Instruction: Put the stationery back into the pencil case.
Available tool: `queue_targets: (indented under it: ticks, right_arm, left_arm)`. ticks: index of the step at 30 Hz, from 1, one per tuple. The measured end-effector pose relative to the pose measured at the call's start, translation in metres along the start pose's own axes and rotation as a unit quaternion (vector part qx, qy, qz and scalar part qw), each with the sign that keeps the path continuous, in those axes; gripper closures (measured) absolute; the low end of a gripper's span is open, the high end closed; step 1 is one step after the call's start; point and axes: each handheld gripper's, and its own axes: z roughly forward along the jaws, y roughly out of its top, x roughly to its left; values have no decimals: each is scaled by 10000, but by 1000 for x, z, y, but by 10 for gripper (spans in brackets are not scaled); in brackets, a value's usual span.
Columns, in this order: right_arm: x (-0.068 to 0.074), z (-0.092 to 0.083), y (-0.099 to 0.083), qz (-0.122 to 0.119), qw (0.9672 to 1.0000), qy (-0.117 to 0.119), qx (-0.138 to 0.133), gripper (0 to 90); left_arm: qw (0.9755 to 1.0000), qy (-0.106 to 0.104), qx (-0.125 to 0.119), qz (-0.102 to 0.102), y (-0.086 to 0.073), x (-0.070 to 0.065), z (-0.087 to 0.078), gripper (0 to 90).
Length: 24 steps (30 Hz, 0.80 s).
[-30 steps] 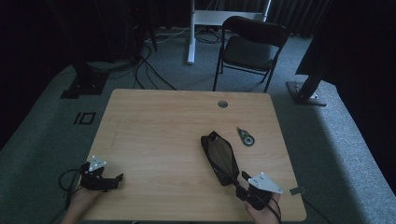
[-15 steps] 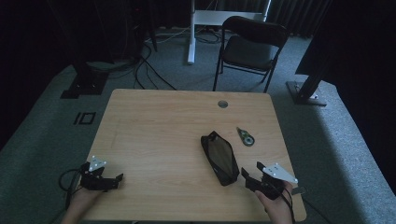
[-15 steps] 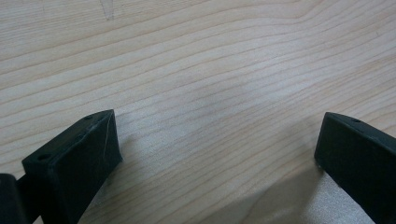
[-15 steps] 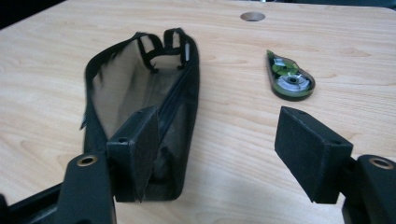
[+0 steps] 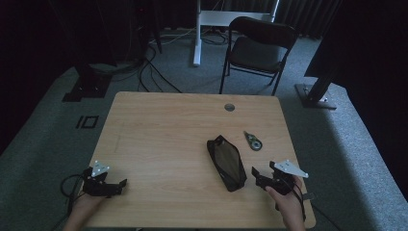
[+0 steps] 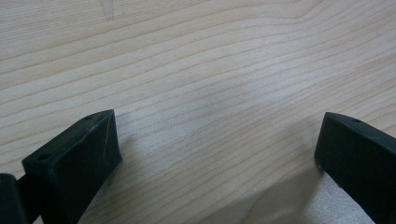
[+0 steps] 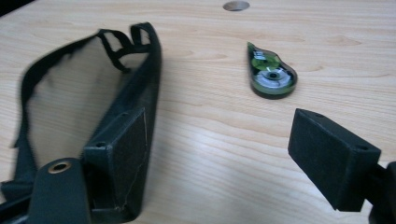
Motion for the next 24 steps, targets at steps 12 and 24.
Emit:
queue_targets:
  ticks: [12, 24]
  right_arm:
    - [-21, 35, 1, -73, 9996, -155, 231, 178]
    - [-36, 60, 12, -12, 9994, -112, 313, 179]
  left_arm:
    - [10000, 2, 2, 0, 0, 0, 0, 1]
    - [10000, 9, -7, -19, 0, 0, 0, 1]
